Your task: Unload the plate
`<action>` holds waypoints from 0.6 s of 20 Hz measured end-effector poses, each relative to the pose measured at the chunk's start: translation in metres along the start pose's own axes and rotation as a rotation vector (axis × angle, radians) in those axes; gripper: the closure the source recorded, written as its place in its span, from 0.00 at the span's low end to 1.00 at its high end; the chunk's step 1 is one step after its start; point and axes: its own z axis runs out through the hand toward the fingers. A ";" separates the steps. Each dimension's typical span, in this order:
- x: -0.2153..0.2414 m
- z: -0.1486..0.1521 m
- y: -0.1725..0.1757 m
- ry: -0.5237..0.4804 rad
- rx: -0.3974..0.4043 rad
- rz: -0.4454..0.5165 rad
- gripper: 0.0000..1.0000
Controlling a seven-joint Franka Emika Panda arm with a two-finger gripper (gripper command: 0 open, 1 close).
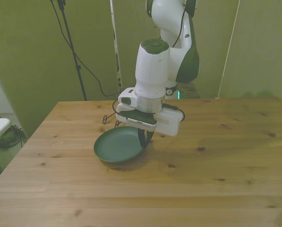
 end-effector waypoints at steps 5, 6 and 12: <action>0.002 0.000 0.002 0.000 -0.001 0.004 0.00; 0.003 0.000 0.002 0.000 -0.001 0.005 0.00; 0.009 -0.011 0.006 -0.001 0.011 0.015 0.00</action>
